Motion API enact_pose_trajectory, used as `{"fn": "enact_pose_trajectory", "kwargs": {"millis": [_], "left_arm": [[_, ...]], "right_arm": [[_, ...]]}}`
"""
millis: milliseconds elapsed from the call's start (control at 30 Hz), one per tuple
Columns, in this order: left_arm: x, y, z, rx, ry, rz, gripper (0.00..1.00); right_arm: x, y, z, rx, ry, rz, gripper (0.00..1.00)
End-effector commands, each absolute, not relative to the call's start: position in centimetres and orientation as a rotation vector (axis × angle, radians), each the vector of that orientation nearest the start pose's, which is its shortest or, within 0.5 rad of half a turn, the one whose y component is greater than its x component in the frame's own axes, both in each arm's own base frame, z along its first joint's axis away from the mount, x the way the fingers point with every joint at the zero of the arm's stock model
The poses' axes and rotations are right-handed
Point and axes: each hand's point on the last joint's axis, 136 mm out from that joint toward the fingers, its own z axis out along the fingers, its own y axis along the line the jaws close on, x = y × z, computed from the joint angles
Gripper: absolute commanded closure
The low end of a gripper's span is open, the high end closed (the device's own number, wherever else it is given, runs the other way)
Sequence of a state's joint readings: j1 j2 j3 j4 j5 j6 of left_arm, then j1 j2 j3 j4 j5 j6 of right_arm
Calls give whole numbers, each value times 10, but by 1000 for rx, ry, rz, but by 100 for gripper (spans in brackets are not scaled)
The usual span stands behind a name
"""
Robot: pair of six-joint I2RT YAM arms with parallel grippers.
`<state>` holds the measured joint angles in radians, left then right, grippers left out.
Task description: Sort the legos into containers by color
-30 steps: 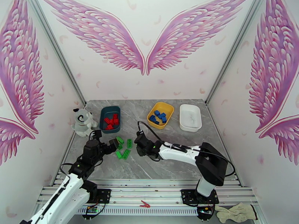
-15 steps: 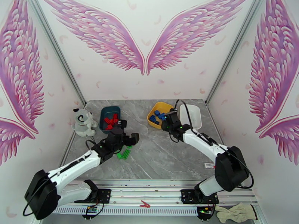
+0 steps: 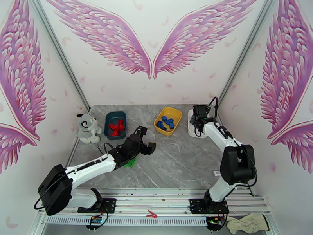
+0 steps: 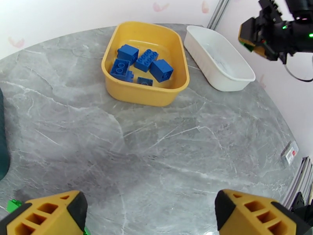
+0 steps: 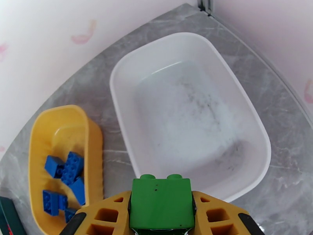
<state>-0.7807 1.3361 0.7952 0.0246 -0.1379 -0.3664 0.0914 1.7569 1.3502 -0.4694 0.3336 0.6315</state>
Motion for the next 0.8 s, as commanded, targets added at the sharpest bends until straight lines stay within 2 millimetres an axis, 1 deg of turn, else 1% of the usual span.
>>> {"fn": "enact_pose_trajectory", "kwargs": {"millis": [0,33,100,167,267,367,467,567,667,767], "left_arm": [[312,-247,180,285,2101,-515,6],[312,-240,178,256,2107,-521,6],[316,-224,176,193,2120,-531,5],[320,-205,171,109,2133,-553,4],[328,-179,165,-19,2145,-584,4],[332,-157,159,-117,2146,-598,4],[332,-140,156,-177,2143,-583,4],[332,-124,155,-234,2127,-564,5],[331,-111,155,-278,2115,-548,5],[330,-96,155,-327,2100,-528,5]], "right_arm": [[471,-27,130,791,2327,-167,65],[473,-29,127,793,2338,-170,62],[476,-29,127,775,2343,-177,53],[476,-28,132,763,2337,-172,41],[473,-23,141,750,2322,-124,32],[468,-7,154,716,2295,-32,29],[460,26,170,627,2265,69,29],[448,72,179,495,2258,143,29],[433,119,181,348,2259,179,29],[416,171,172,166,2283,212,27]]}}
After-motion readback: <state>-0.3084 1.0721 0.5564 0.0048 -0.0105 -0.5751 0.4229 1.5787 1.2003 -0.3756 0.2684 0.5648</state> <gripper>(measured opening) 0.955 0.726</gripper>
